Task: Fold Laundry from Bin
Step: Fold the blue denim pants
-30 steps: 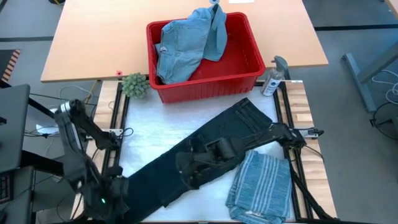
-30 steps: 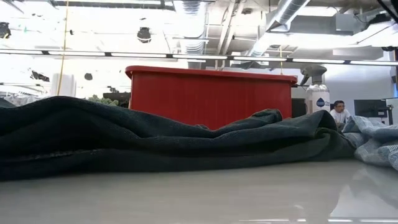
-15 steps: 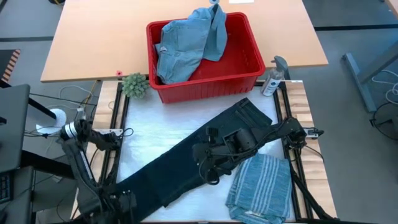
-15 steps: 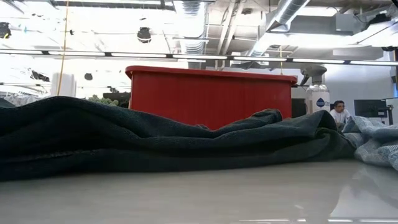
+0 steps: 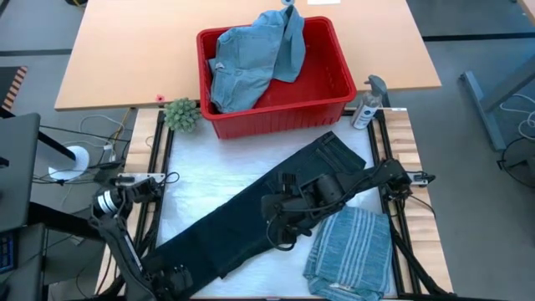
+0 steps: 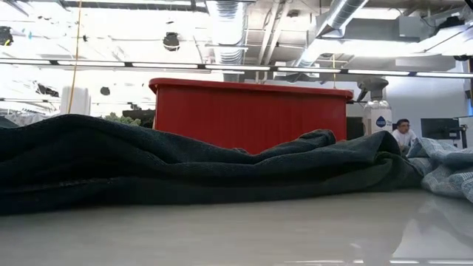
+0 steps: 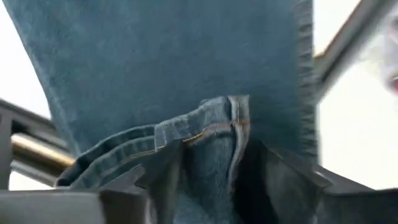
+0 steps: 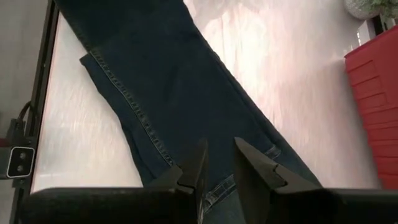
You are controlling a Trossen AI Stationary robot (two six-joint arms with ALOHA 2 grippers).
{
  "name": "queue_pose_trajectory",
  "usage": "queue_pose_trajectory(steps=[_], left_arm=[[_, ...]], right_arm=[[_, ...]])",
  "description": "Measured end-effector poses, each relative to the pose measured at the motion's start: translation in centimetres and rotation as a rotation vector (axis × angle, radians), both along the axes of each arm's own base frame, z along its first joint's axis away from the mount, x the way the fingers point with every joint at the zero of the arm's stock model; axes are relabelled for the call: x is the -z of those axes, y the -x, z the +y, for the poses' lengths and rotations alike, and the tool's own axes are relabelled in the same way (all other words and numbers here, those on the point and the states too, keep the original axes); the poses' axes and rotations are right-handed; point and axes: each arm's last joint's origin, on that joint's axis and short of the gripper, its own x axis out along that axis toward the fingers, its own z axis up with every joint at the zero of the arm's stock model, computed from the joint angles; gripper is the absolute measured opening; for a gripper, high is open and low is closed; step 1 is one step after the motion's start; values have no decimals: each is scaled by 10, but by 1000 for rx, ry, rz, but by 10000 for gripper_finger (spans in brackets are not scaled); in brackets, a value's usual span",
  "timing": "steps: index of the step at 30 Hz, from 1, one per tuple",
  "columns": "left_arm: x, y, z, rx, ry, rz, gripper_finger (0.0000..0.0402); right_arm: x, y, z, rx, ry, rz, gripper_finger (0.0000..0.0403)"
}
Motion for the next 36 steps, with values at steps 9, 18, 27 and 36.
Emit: queue_pose_trajectory(steps=[9,18,27,36], left_arm=[[-11,-5,5,-33,-69,12,9],[-87,-37,21,-103,-163,-264,1],[-106,-83,52,-271,-236,-484,0],[-132,-118,87,-400,-253,-601,0]], right_arm=[[0,2,6,6,-15,-2,100],[-29,25,1,30,-77,-82,95],[-94,99,-10,63,-219,-278,76],[-134,167,-14,8,-226,-442,70]])
